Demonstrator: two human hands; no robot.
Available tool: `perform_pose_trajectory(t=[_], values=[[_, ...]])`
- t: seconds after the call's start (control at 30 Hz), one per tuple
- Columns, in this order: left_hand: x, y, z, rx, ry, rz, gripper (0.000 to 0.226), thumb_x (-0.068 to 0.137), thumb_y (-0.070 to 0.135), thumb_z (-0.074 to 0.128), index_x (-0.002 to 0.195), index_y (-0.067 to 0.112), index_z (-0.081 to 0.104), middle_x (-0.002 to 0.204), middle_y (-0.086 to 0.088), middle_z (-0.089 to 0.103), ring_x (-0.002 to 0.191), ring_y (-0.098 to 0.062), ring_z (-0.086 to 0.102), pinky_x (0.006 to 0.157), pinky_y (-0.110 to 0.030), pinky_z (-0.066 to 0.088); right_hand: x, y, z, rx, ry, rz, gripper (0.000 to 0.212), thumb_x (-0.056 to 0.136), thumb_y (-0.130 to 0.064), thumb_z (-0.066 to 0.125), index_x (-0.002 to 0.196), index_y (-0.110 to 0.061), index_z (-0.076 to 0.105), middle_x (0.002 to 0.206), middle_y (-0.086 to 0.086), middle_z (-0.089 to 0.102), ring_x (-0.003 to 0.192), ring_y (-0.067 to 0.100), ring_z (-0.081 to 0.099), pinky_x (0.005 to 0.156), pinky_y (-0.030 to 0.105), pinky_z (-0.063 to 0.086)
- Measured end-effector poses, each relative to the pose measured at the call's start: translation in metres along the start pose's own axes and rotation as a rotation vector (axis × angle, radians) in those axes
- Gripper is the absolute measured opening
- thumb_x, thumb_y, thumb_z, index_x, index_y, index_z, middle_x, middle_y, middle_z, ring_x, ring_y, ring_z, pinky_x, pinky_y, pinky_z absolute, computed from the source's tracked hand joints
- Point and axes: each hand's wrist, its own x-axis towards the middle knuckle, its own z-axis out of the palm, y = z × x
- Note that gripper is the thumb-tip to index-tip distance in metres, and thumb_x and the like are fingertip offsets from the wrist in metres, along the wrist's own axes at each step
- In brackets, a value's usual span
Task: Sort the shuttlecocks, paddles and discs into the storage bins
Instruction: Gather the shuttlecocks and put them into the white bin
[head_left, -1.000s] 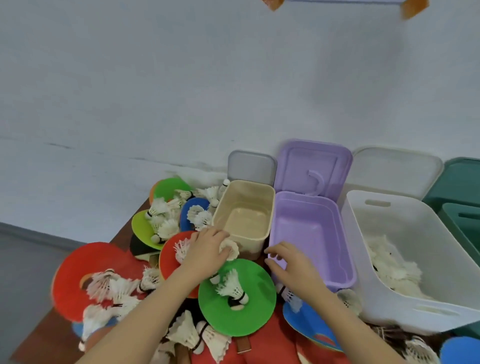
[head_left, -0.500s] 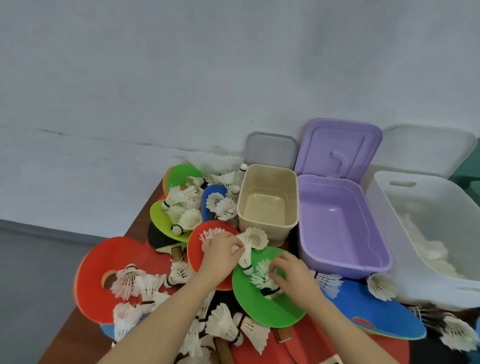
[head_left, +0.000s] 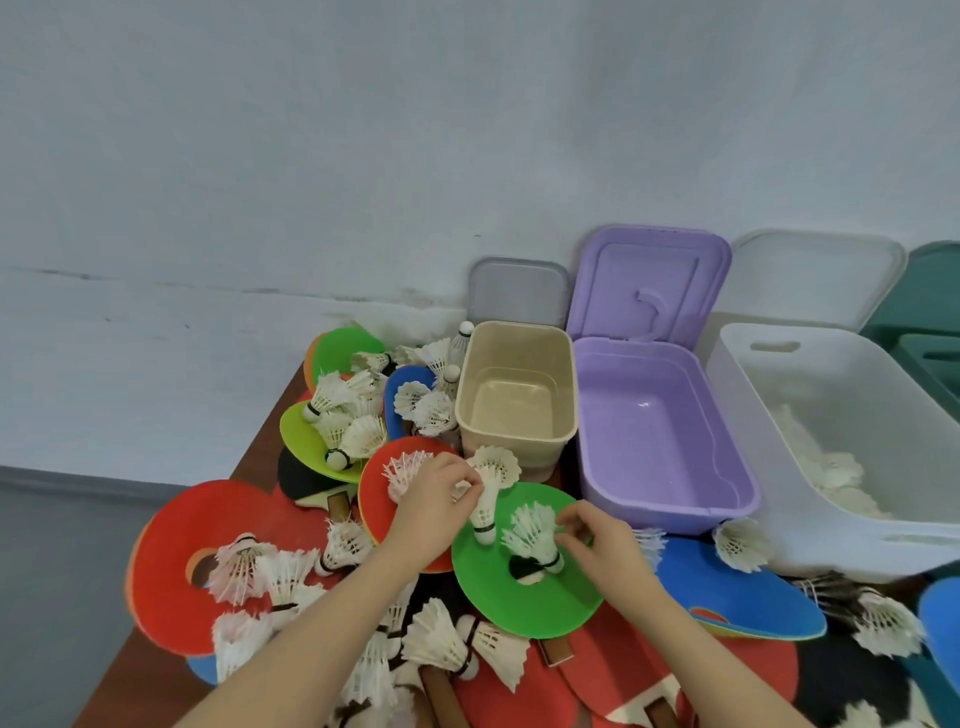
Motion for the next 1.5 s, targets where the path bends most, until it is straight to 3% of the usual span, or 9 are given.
perform_pose_trajectory(t=[0.17, 0.23, 0.37, 0.53, 0.73, 0.93, 1.1, 1.3, 1.5], values=[[0.002, 0.012, 0.002, 0.048, 0.064, 0.008, 0.007, 0.089, 0.018, 0.06, 0.085, 0.017, 0.066, 0.095, 0.007, 0.056, 0.095, -0.008, 0.047, 0.079, -0.019, 0.029, 0.002, 0.008, -0.008, -0.006, -0.029, -0.071, 0.013, 0.086, -0.016, 0.065, 0.096, -0.023, 0.061, 0.092, -0.01, 0.059, 0.085, 0.0, 0.054, 0.073, 0.01, 0.038], [0.002, 0.016, 0.006, 0.084, 0.081, -0.024, 0.007, 0.089, 0.019, 0.059, 0.085, 0.017, 0.065, 0.095, 0.007, 0.054, 0.095, -0.009, 0.046, 0.079, -0.02, 0.03, 0.005, 0.012, -0.008, 0.013, -0.074, -0.108, 0.033, 0.086, -0.022, 0.065, 0.118, -0.023, 0.056, 0.108, -0.011, 0.052, 0.1, -0.003, 0.049, 0.084, 0.009, 0.036], [-0.005, 0.012, 0.013, 0.12, 0.095, -0.131, 0.009, 0.091, 0.019, 0.055, 0.083, 0.019, 0.059, 0.093, 0.005, 0.051, 0.094, -0.013, 0.048, 0.078, -0.027, 0.038, 0.015, 0.01, 0.0, -0.097, -0.265, -0.16, 0.057, 0.085, -0.035, 0.063, 0.137, -0.037, 0.038, 0.136, -0.01, 0.038, 0.123, 0.006, 0.039, 0.103, 0.027, 0.036], [-0.014, 0.006, 0.015, 0.108, 0.092, -0.222, 0.008, 0.094, 0.019, 0.05, 0.088, 0.017, 0.055, 0.098, 0.003, 0.05, 0.088, -0.012, 0.05, 0.077, -0.031, 0.045, 0.026, 0.002, 0.017, -0.207, -0.34, -0.177, 0.054, 0.085, -0.035, 0.063, 0.134, -0.032, 0.041, 0.141, -0.012, 0.038, 0.121, 0.011, 0.046, 0.098, 0.029, 0.041], [-0.014, 0.002, 0.006, 0.085, 0.159, -0.147, 0.008, 0.094, 0.019, 0.051, 0.086, 0.021, 0.053, 0.092, 0.008, 0.05, 0.089, -0.011, 0.049, 0.075, -0.027, 0.043, 0.022, -0.003, 0.027, -0.103, -0.15, -0.218, 0.024, 0.087, -0.031, 0.061, 0.11, -0.027, 0.055, 0.106, -0.014, 0.054, 0.088, 0.003, 0.054, 0.076, 0.025, 0.046], [0.013, 0.027, -0.011, 0.016, 0.283, -0.003, 0.007, 0.094, 0.017, 0.052, 0.089, 0.017, 0.056, 0.094, 0.005, 0.053, 0.09, -0.011, 0.047, 0.077, -0.021, 0.04, 0.023, -0.011, -0.006, 0.08, 0.017, -0.254, 0.026, 0.084, -0.028, 0.067, 0.108, -0.025, 0.056, 0.104, -0.015, 0.057, 0.093, -0.001, 0.054, 0.08, 0.018, 0.045], [0.051, 0.08, -0.007, -0.1, 0.298, 0.119, 0.005, 0.093, 0.014, 0.053, 0.09, 0.015, 0.057, 0.093, 0.005, 0.053, 0.093, -0.01, 0.048, 0.084, -0.021, 0.04, 0.024, -0.014, -0.066, 0.185, 0.178, -0.219, 0.033, 0.082, -0.023, 0.07, 0.1, -0.042, 0.051, 0.104, -0.018, 0.058, 0.094, 0.0, 0.054, 0.077, 0.012, 0.044], [0.093, 0.159, 0.039, -0.217, 0.289, 0.259, 0.005, 0.091, 0.009, 0.056, 0.089, 0.01, 0.06, 0.087, 0.004, 0.056, 0.083, -0.007, 0.051, 0.076, -0.01, 0.038, 0.014, 0.01, -0.153, 0.22, 0.366, -0.121, 0.03, 0.081, -0.011, 0.071, 0.104, -0.024, 0.057, 0.1, -0.006, 0.059, 0.09, 0.006, 0.056, 0.065, 0.003, 0.041], [0.122, 0.233, 0.123, -0.321, 0.18, 0.319, 0.008, 0.092, 0.005, 0.054, 0.086, 0.01, 0.056, 0.09, 0.002, 0.053, 0.089, -0.017, 0.053, 0.082, -0.026, 0.043, -0.005, 0.074, -0.238, 0.065, 0.586, -0.009, 0.03, 0.082, -0.017, 0.07, 0.106, -0.027, 0.055, 0.095, -0.005, 0.059, 0.085, 0.004, 0.056, 0.068, 0.018, 0.042]])
